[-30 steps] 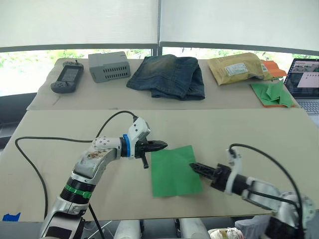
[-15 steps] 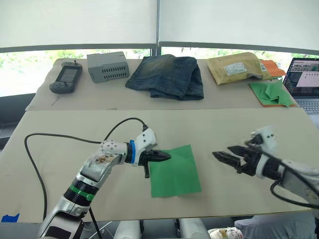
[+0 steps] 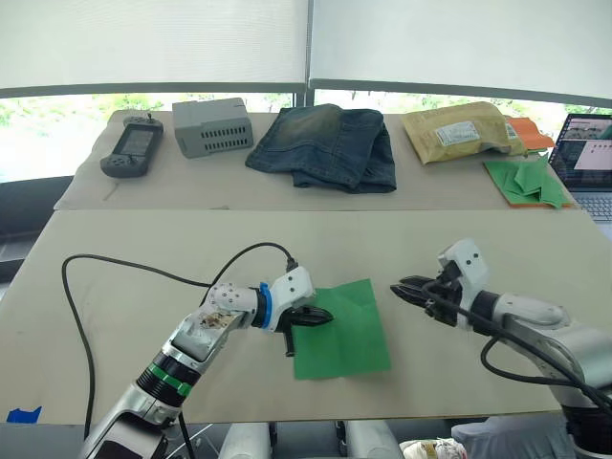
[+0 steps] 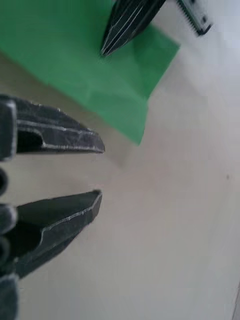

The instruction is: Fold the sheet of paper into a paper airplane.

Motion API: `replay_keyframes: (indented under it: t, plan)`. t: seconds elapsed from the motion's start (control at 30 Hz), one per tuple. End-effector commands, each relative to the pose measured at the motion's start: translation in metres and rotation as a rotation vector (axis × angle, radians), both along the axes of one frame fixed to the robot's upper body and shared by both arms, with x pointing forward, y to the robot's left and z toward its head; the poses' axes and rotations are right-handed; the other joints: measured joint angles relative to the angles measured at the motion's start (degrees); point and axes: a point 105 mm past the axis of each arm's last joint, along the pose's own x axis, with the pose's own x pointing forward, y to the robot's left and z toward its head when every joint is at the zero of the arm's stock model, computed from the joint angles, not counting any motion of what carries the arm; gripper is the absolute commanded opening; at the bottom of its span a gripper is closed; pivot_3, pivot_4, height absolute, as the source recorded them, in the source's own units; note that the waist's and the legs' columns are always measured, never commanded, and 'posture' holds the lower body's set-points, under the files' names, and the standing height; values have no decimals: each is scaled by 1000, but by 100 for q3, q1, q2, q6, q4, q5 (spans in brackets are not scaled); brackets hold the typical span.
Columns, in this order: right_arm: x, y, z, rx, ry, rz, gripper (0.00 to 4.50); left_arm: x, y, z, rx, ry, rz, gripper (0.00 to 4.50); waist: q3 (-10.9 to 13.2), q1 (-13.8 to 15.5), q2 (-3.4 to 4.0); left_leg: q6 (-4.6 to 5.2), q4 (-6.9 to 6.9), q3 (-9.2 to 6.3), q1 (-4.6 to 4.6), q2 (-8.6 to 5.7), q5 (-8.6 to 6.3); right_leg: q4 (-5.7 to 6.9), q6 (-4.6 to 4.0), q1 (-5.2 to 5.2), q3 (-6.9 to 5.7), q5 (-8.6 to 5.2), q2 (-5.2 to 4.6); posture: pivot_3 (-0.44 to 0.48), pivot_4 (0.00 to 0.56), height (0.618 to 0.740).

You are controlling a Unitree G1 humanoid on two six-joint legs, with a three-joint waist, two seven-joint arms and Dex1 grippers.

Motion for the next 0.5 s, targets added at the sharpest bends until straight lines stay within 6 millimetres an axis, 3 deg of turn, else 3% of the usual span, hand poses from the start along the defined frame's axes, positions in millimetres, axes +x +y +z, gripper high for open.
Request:
replay_keyframes:
  t: [0.03,0.17,0.27,0.43,0.5]
  plan:
    - [-5,7,15,247,140,-23,761,-1,0,-3,12,-6,5,0,0,15,0,0,1,-4,0,1,0,0,-3,0,0,2,0,0,150,728]
    - [3,0,10,388,244,-142,761,-1,-1,-3,14,-9,8,0,-1,36,1,0,3,-14,2,1,0,0,-3,5,2,5,-2,0,150,728]
    - [8,-4,11,455,270,-189,1541,-1,-1,-3,15,-12,12,0,-2,36,4,0,2,-9,1,0,0,-1,-3,4,2,5,-3,0,150,728]
    - [10,-1,12,512,315,-206,3240,-2,-1,-3,27,-27,7,0,-4,30,8,1,2,-5,3,0,0,1,-3,4,2,5,-1,0,150,728]
    - [10,0,8,500,338,-211,3240,-2,-2,-2,27,-31,6,0,-5,28,8,1,2,-3,3,0,1,2,-3,4,2,5,0,0,150,728]
